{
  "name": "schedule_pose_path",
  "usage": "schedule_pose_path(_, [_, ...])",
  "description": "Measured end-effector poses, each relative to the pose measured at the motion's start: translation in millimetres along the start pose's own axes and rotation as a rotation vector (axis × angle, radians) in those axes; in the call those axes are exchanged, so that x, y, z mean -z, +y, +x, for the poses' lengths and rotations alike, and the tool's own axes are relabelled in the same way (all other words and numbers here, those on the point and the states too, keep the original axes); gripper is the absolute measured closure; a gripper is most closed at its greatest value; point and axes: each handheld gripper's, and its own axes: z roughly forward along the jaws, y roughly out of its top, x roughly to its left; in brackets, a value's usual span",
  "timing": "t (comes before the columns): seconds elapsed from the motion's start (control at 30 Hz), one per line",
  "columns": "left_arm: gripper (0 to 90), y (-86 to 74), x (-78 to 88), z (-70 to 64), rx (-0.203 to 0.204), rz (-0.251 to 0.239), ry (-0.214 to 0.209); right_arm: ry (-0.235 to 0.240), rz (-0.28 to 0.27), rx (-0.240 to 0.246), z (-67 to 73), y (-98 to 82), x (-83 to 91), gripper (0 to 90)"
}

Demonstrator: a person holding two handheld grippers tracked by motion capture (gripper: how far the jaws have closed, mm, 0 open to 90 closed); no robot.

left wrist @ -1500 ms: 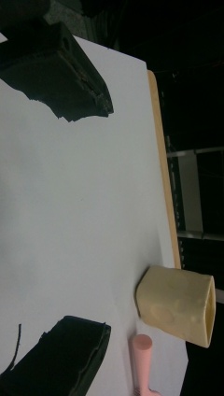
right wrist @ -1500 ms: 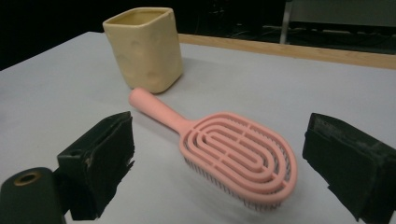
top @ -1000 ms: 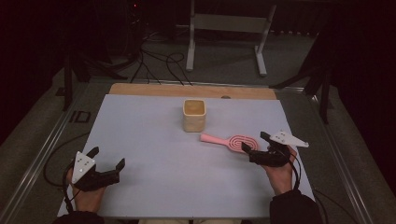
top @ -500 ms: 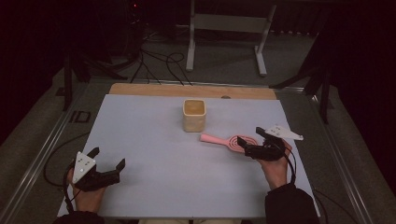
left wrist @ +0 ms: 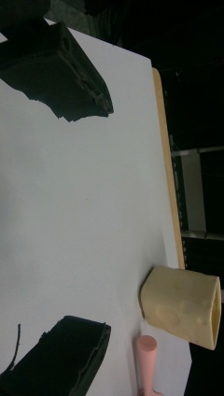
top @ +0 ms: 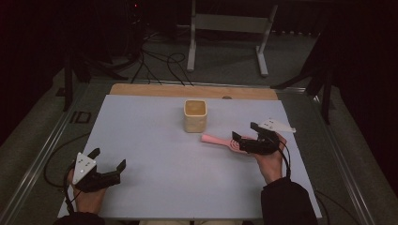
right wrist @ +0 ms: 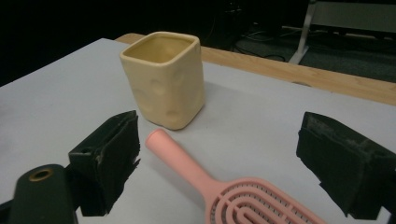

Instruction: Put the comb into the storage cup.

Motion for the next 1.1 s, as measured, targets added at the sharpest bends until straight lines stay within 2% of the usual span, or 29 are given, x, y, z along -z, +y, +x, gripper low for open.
schedule_pose_path(0.17, [0.1, -0.2, -0.1, -0.1, -0.001, 0.001, -0.001, -0.004, 0.003, 0.004, 0.5, 4.1, -5.5, 13.6])
schedule_pose_path(0.67, [0.1, -0.6, -0.9, -0.3, -0.003, 0.004, -0.006, 0.007, 0.011, -0.030, 1.7, 7.5, -26.9, 13.4])
schedule_pose_path(1.1, [0.1, -1.0, -1.5, -0.7, -0.006, 0.009, -0.011, 0.008, 0.052, -0.048, 1.9, 4.3, -44.9, 13.4])
